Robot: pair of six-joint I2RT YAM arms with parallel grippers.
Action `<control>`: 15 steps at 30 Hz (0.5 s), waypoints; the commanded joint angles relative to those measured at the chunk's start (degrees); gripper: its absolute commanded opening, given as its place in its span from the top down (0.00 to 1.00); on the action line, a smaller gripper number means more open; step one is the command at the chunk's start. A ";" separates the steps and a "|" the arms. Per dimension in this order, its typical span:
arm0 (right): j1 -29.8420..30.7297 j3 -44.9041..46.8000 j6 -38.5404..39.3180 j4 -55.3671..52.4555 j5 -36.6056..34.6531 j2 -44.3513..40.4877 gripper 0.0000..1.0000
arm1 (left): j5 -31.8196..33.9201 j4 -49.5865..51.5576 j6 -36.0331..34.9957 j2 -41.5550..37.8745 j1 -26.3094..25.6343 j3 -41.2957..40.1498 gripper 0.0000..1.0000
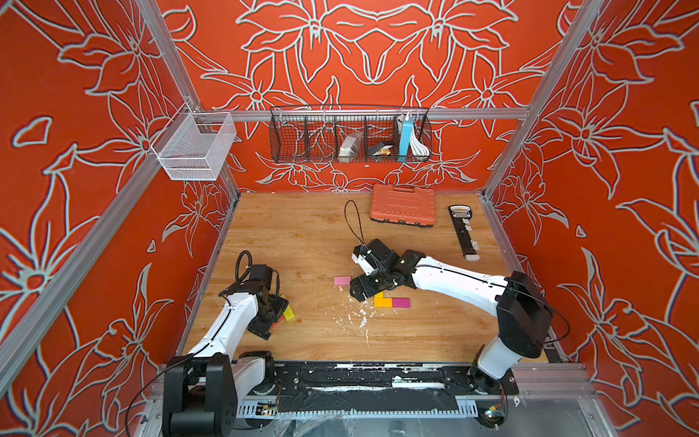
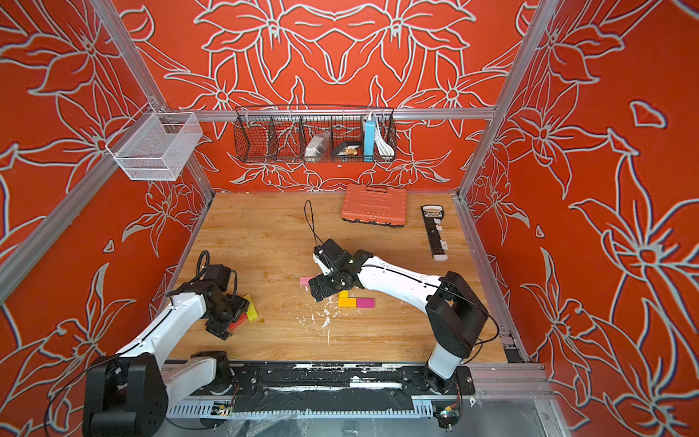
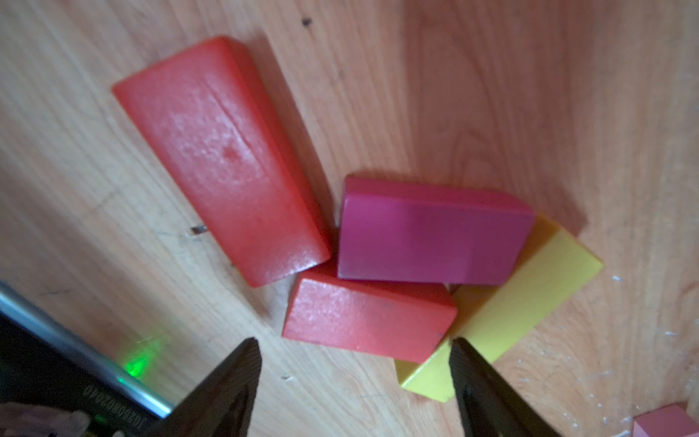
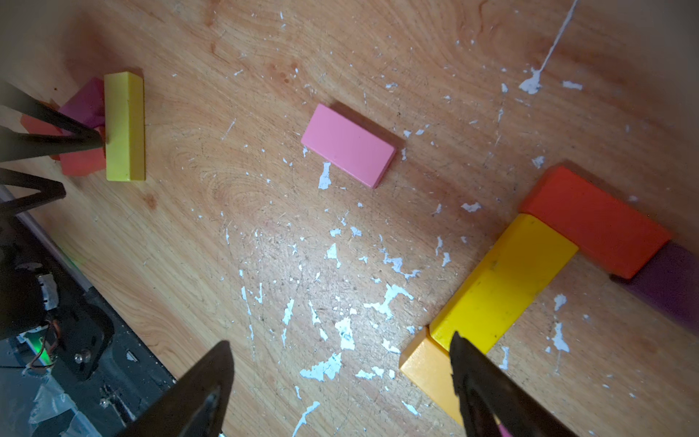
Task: Assemble the letter c with building blocks
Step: Pick up the building block from the center of the board.
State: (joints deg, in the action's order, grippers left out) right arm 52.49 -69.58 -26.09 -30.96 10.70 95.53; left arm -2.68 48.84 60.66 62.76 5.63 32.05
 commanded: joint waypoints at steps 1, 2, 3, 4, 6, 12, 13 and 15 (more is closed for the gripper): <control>-0.15 -1.14 -0.17 -1.03 -1.46 0.89 0.08 | 0.57 1.21 0.42 -1.21 0.26 -0.85 0.22; -0.11 -1.17 -0.06 -1.11 -1.51 0.96 0.08 | 0.57 1.26 0.42 -1.37 0.31 -0.98 0.22; -0.12 -1.26 -0.17 -1.12 -1.56 1.00 0.08 | 0.63 1.41 0.41 -1.50 0.26 -1.14 0.22; -0.09 -1.25 -0.19 -1.12 -1.65 0.98 0.08 | 0.73 1.52 0.42 -1.59 0.28 -1.27 0.22; -0.15 -1.34 -0.19 -1.12 -1.73 1.05 0.08 | 0.74 1.65 0.42 -1.72 0.26 -1.53 0.22; -0.11 -1.35 -0.10 -1.22 -2.08 1.15 0.08 | 1.92 1.82 0.03 -1.44 0.27 -1.67 0.20; -0.19 -1.35 -0.11 -1.29 -2.14 1.20 0.09 | 2.09 1.63 -0.18 -1.12 0.26 -1.63 0.19; -0.19 -1.21 -0.02 -1.35 -2.26 1.15 0.08 | 2.48 1.05 -0.84 -0.35 0.36 -1.34 0.19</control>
State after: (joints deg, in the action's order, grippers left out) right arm 52.49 -69.58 -26.09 -31.16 10.00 95.64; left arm -2.13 48.97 60.34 61.67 5.63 30.96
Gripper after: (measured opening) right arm 0.917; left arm 0.809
